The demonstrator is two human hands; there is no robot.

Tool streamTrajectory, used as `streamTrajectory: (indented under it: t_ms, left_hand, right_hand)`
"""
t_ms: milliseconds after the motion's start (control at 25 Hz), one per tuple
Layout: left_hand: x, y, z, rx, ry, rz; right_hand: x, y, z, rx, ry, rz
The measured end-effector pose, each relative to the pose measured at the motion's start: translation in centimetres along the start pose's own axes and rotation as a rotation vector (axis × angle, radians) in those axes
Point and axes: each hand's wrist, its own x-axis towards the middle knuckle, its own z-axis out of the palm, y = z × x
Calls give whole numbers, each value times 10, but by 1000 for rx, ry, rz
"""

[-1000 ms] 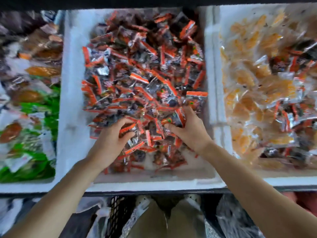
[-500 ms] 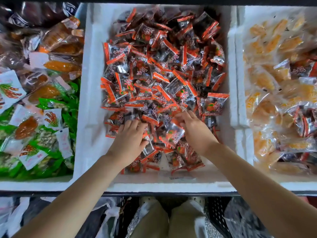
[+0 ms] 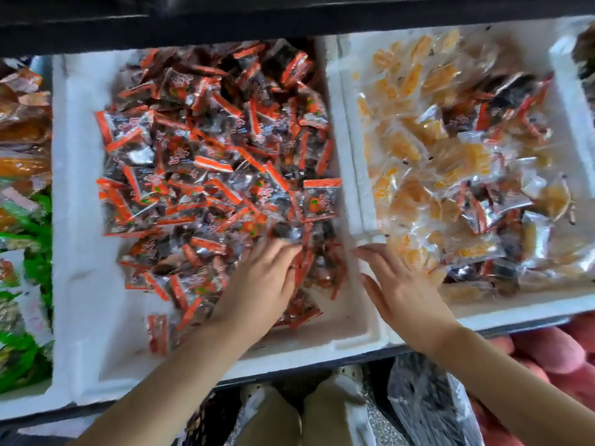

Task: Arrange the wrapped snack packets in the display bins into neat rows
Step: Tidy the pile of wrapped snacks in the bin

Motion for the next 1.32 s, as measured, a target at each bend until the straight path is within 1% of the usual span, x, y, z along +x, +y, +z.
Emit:
streamTrajectory:
  t_ms: [80,160,240,280,360,480,600,680,800,920,1000,1040,1120,1200,1240,1320]
  left_hand:
    - [15,41,17,-38,8,115]
    - [31,78,38,-71,-20,182]
    - [48,114,59,-97,-92,228]
    - [56,129,69,-129,-153,231]
    - [72,159,86,-207,-287,229]
    - [97,196,111,-250,-449,204]
    - [117,215,136,-194,-481,156]
    - [123,221,143,-173,-474,128]
    - [130,228,148,-215,-426,68]
    - [133,234,147,-268,-348,1]
    - [136,236,147,-244,-339,-31]
    - [137,238,146,-215,-372,-45]
    - [140,240,144,-175,-491,-82]
    - [142,240,144,-208,-559,-117]
    - [143,241,146,-252,-558,-118]
    - [141,245,146,-436,-452,-115]
  right_hand:
    - [-30,35,-12,16,71,96]
    - [-55,75,-24,-1,104,238]
    - [-74,121,-34,-36,54,439]
    - [-79,142,-38,-34,9,527]
    - [-84,176,-46,11,-83,619]
    - [-82,204,-53,16,-210,596]
    - [-78,217,-52,-41,-299,572]
    - [-73,224,-54,-59,-298,575]
    - [-69,231,-62,-76,-285,557]
    - [-73,228,-68,-6,-285,532]
    - [-81,226,-68,73,-223,533]
    - [-84,225,-69,114,-169,551]
    - [-89,224,-73,196,-32,582]
    - [-88,220,-78,293,92,589]
    - [-87,217,-80,367,147,590]
    - [-79,207,-84,531,226,586]
